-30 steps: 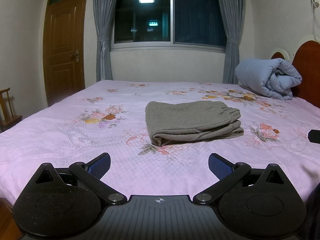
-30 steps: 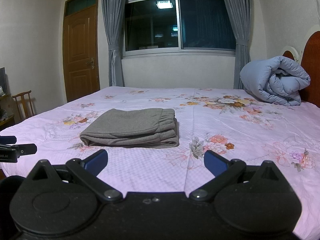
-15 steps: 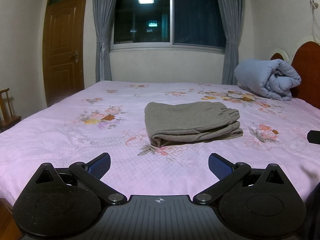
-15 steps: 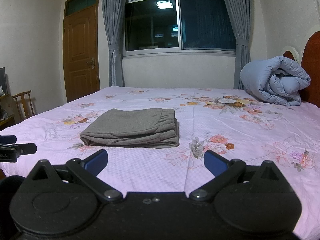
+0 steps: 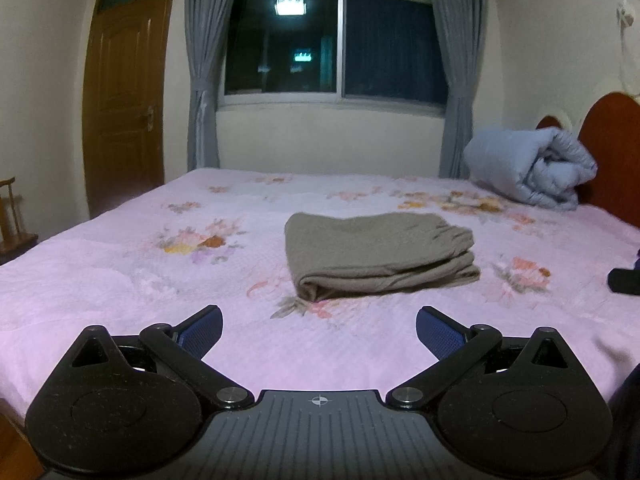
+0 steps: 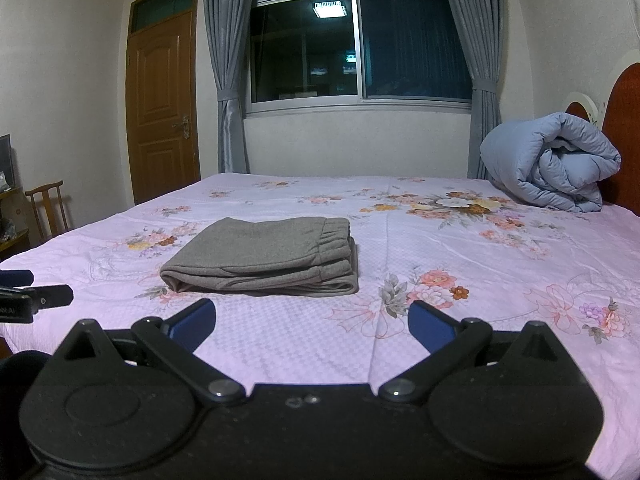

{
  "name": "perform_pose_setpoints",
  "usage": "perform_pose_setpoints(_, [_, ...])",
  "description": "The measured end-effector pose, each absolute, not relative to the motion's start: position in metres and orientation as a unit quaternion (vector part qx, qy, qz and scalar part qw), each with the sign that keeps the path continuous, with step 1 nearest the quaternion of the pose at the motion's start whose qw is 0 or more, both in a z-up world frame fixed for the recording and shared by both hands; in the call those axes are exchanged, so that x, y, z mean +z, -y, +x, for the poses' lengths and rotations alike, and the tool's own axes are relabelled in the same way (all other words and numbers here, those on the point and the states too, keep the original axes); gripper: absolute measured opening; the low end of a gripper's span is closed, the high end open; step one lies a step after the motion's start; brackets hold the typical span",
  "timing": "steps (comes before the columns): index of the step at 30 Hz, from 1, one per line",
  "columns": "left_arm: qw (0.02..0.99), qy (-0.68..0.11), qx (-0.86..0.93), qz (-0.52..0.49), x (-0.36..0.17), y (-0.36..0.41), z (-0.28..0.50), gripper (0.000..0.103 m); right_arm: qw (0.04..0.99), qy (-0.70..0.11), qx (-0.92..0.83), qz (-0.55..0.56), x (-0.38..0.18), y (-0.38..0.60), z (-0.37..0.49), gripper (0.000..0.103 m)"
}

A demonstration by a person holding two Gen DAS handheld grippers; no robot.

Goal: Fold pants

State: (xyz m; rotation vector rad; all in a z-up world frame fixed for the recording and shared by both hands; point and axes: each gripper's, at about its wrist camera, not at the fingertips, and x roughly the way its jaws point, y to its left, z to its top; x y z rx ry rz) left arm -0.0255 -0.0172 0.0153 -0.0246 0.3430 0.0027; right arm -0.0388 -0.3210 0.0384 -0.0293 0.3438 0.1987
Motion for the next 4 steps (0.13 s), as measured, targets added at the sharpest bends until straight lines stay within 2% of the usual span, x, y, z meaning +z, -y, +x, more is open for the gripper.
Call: perform_pose_setpoints(4, [0.986, -0.168, -0.006, -0.011, 0.0155, 0.0196, -0.0254, 0.103, 0.98, -0.171, 0.099, -0.015, 0.0384, 0.321, -0.0389, 0.097])
